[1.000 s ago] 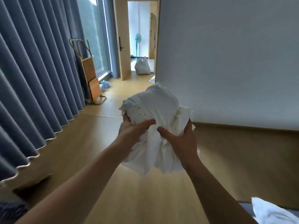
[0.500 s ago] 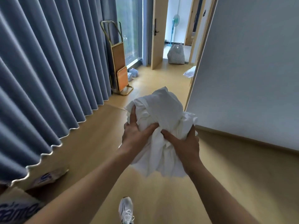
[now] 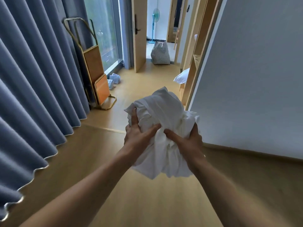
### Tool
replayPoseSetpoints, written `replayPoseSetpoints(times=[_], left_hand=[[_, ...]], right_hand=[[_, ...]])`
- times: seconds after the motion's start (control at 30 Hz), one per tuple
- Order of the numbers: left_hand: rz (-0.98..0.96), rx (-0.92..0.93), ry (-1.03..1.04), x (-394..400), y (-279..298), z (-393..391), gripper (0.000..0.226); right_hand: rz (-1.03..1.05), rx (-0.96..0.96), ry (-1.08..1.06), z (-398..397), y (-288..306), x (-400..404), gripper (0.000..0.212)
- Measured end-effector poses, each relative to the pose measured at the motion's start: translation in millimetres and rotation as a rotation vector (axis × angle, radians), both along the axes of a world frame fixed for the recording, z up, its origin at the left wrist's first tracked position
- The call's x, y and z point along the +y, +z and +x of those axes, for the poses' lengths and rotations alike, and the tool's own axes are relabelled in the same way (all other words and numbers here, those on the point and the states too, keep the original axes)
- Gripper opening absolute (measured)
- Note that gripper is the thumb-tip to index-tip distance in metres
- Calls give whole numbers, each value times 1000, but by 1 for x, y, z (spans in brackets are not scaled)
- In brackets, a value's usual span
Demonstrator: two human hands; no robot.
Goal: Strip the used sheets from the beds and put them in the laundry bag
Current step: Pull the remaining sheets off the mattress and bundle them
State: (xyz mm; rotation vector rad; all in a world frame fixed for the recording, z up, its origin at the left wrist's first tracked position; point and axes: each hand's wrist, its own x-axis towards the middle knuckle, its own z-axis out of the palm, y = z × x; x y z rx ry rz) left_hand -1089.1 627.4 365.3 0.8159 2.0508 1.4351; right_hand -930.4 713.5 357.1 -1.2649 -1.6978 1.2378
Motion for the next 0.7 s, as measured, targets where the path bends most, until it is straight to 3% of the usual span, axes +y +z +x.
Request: replayPoseSetpoints(times=[0.23, 0.33, 0.5, 0.7], left_hand=[[58, -71, -27, 180, -43, -111, 116], [37, -49, -4, 262, -40, -159, 116], [50, -42, 28, 381, -26, -247, 118], [50, -127, 35, 503, -47, -371, 119]], right_hand=[[-1, 34, 4, -102, -35, 179, 105], [-41, 58, 24, -152, -39, 262, 100], [-54, 81, 26, -242, -33, 389, 110], [-48, 46, 40, -363, -49, 515, 110]])
